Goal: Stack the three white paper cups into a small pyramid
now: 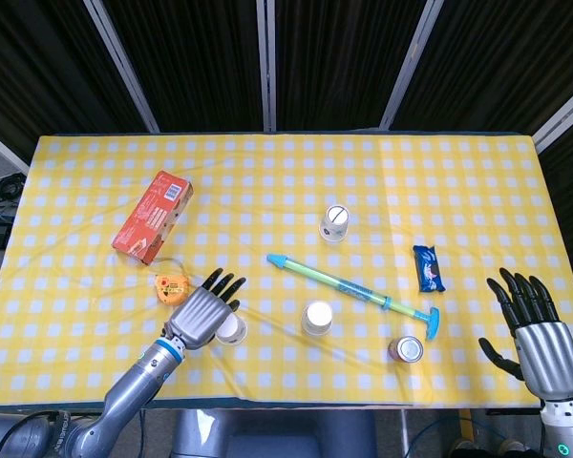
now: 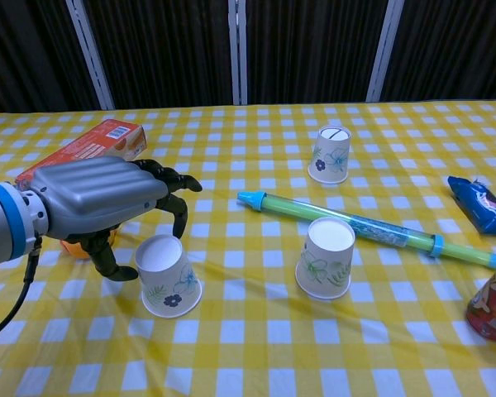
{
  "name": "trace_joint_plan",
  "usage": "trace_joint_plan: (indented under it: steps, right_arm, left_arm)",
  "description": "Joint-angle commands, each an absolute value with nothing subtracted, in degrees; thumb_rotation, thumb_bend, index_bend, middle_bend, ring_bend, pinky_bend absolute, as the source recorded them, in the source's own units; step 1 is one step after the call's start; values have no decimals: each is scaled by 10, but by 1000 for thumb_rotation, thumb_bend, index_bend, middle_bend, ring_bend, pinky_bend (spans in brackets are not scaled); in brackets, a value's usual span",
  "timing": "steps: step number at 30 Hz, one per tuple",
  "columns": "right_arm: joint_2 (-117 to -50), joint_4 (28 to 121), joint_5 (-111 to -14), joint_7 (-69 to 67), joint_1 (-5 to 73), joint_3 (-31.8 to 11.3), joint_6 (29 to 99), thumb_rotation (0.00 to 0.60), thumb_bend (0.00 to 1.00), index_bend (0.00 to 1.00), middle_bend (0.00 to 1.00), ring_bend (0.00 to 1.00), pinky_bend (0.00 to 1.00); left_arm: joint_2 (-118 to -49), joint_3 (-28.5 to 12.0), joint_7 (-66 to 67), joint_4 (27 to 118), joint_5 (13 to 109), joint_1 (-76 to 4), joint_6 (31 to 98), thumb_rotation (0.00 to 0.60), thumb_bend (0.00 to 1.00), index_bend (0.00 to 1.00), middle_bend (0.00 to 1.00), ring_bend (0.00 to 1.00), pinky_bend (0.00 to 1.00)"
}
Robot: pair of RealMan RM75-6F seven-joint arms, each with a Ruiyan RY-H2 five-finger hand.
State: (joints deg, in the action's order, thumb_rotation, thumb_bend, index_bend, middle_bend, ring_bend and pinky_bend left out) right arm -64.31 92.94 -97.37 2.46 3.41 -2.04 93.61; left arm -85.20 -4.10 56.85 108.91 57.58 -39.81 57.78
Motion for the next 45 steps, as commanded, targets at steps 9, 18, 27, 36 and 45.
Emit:
trace_joint_plan:
  steps: [9, 18, 27, 36, 45]
  right_arm:
    - [-640, 928, -968, 14, 34, -23, 934, 600, 135, 49, 0, 0, 0]
    - [-638, 925, -963, 3, 35, -24, 932, 600, 135, 49, 0, 0, 0]
    - [-636, 926, -960, -5, 35, -26, 933, 600, 135, 49, 0, 0, 0]
    - [-636, 920, -952, -12, 38, -30, 925, 600, 135, 49, 0, 0, 0]
    - [-637, 908, -931, -23, 41, -36, 914, 600, 134, 49, 0, 0, 0]
  left_arm:
    - [-849, -50, 569, 1113, 559, -435, 586, 600, 253, 387, 0, 0, 0]
    - [-860, -56, 585, 1124, 528, -464, 599, 600, 253, 404, 0, 0, 0]
    - [-868, -69, 589, 1139, 519, -491, 621, 600, 253, 405, 0, 0, 0]
    - [-922, -92, 588, 1096, 495, -528, 634, 600, 253, 412, 0, 0, 0]
    - [-967, -113, 582, 1052, 466, -564, 624, 600, 253, 417, 0, 0, 0]
